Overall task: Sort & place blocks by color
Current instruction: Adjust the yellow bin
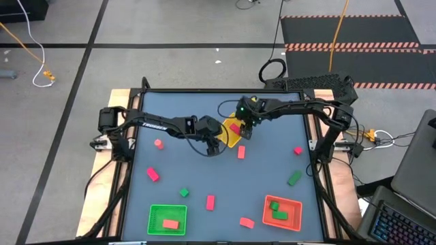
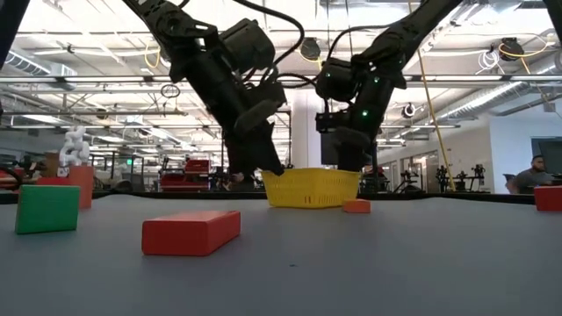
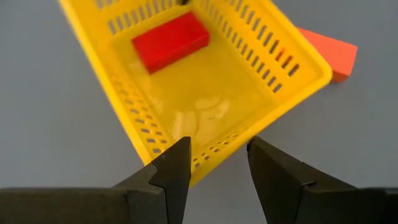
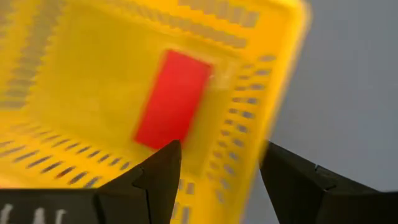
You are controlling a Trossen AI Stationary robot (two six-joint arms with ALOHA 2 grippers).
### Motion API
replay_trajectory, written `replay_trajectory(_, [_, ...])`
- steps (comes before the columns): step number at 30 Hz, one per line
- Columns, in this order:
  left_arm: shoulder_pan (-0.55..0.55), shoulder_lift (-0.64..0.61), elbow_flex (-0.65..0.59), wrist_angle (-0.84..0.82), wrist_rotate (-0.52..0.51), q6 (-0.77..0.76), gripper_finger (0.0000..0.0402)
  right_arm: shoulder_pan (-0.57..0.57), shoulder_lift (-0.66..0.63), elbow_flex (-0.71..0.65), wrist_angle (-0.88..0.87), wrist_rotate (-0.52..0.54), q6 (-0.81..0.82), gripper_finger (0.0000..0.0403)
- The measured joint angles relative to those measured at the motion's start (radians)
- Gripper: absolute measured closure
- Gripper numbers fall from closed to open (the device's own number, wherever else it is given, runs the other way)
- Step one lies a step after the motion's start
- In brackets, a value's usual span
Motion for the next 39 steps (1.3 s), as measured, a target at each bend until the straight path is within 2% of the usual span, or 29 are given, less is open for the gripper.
replay_trajectory(2, [0.006, 0.0, 0.0, -0.012, 0.0, -0.009, 0.0243, 0.021, -0.002, -0.01, 0.004, -0.027, 0.014, 0.0195])
replay_trajectory(8, [0.016, -0.005, 0.0, -0.035, 0.003, -0.023, 0.0243, 0.088, -0.005, -0.014, 0.01, -0.005, 0.054, 0.0195])
replay_trajectory(14, [0.028, -0.058, -0.001, -0.155, 0.001, -0.019, 0.0243, 0.121, -0.03, -0.014, 0.02, -0.031, 0.112, 0.0195])
replay_trajectory(21, [0.046, -0.152, -0.002, -0.211, -0.063, -0.026, 0.0243, 0.139, -0.042, -0.014, 0.037, -0.071, 0.191, 0.0195])
replay_trajectory(27, [0.045, -0.168, -0.002, -0.219, -0.087, -0.03, 0.0243, 0.163, -0.042, -0.014, 0.055, -0.082, 0.238, 0.0195])
replay_trajectory(33, [0.032, -0.172, -0.002, -0.345, -0.088, -0.072, 0.0243, 0.165, -0.042, -0.014, 0.055, -0.08, 0.243, 0.0195])
replay_trajectory(39, [-0.021, -0.242, -0.002, -0.51, -0.088, -0.182, 0.0243, 0.164, -0.042, -0.014, 0.056, -0.031, 0.227, 0.0195])
